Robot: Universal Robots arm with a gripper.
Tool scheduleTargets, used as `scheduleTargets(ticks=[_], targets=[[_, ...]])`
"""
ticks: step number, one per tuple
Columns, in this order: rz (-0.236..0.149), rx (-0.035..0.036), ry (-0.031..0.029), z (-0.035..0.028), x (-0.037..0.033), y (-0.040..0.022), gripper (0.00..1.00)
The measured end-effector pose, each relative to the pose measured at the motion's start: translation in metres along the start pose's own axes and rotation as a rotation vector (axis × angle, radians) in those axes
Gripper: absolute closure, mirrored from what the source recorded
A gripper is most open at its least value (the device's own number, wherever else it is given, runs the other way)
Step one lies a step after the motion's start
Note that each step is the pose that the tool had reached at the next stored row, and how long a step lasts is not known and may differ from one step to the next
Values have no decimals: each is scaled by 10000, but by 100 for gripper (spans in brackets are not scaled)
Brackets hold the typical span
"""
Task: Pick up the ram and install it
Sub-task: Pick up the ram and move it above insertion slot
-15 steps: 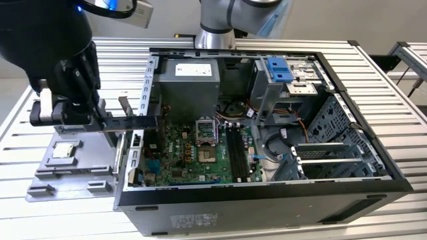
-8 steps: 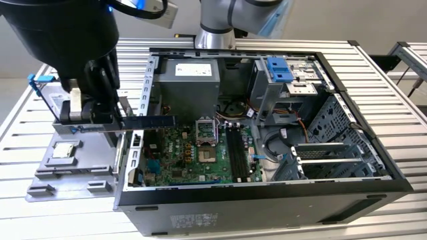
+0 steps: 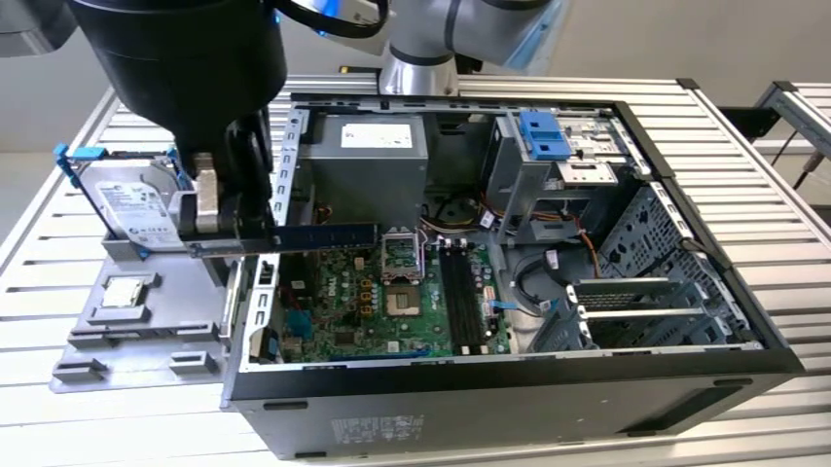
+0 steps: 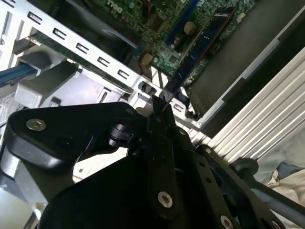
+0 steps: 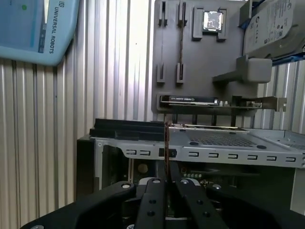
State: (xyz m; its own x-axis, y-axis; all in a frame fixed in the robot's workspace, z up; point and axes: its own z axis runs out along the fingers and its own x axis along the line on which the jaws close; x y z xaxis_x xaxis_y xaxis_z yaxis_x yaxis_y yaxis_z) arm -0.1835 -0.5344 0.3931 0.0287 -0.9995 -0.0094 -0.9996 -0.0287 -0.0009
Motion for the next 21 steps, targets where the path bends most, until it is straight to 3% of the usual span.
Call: scheduleTargets(ticks=[6,16,21], targets=[[0,0,0,0,4,-141,100],[-2,0,0,0,4,-161,100],[0,0,0,0,8,-262,100]])
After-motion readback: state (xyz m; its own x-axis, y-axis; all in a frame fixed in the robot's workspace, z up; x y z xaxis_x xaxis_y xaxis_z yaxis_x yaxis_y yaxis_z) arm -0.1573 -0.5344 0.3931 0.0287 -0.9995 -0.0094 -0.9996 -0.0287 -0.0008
